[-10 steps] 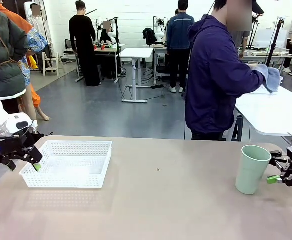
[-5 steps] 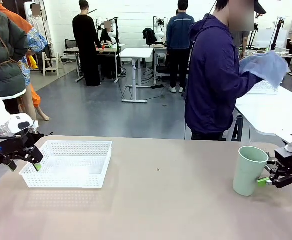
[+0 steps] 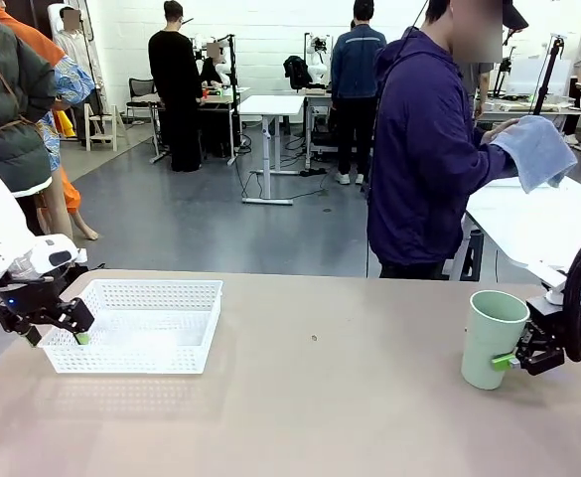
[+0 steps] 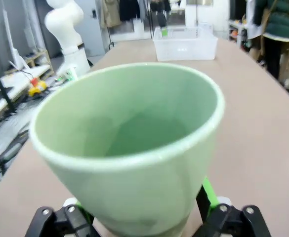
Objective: Clean and organize the cups into the basket.
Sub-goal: Pick up the Organizing basket and move it to the center of the table, then pick up the Reusable plastic cup from the right side of the table and place it inside the Organizing basket.
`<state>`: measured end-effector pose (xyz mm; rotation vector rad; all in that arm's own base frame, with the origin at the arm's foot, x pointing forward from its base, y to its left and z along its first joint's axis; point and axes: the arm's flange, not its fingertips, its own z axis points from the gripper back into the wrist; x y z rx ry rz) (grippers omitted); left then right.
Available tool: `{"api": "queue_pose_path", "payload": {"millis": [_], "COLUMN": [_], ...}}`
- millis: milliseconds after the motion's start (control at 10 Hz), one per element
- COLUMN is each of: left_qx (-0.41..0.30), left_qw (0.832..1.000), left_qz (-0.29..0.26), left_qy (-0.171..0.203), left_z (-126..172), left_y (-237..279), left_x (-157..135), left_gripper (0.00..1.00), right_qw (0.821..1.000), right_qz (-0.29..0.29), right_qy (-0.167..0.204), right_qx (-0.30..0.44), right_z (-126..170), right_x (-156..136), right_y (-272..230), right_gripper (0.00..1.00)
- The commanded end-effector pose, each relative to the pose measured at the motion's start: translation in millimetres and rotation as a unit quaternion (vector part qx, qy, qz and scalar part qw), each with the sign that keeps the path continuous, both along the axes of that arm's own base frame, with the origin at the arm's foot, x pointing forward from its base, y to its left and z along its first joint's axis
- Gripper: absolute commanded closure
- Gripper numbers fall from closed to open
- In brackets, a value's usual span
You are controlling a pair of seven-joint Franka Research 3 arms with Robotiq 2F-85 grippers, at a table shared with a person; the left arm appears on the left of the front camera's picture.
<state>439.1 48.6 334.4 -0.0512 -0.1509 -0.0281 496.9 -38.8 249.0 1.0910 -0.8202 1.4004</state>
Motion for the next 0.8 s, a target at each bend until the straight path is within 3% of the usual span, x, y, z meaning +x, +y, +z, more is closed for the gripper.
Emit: {"api": "queue_pose_path", "payload": {"millis": [0, 100, 200, 300, 500, 600, 700], "left_qx": [0.015, 0.018, 0.022, 0.026, 0.029, 0.031, 0.032], "left_qw": [1.000, 1.000, 1.000, 1.000, 0.999, 0.999, 0.999], "left_qz": [0.003, 0.000, -0.002, -0.001, -0.002, -0.003, -0.002], "left_qy": [-0.002, -0.004, -0.007, -0.011, -0.019, -0.021, -0.023], "left_z": [-5, -3, 0, 4, 8, 9, 10], "left_y": [-1, 0, 1, 2, 4, 4, 4], "left_x": [7, 5, 3, 0, -6, -8, -11], "left_gripper": [0.00, 0.49, 0.59, 1.00, 1.00, 0.84, 0.93], "right_qw": [1.000, 0.999, 1.000, 1.000, 1.000, 1.000, 1.000], "right_qz": [0.013, 0.025, 0.024, 0.019, 0.015, 0.013, 0.011], "right_qy": [-0.016, -0.021, -0.018, -0.019, -0.023, -0.025, -0.025], "right_qx": [-0.001, 0.002, 0.007, 0.011, 0.011, 0.012, 0.013], "right_z": [-5, -5, -5, -5, -5, -6, -7], "right_x": [5, 3, 2, 1, 0, -1, -2], "right_y": [8, 6, 4, 2, 1, -1, -4], "right_gripper": [0.00, 0.55, 0.60, 1.00, 1.00, 0.79, 0.79]}}
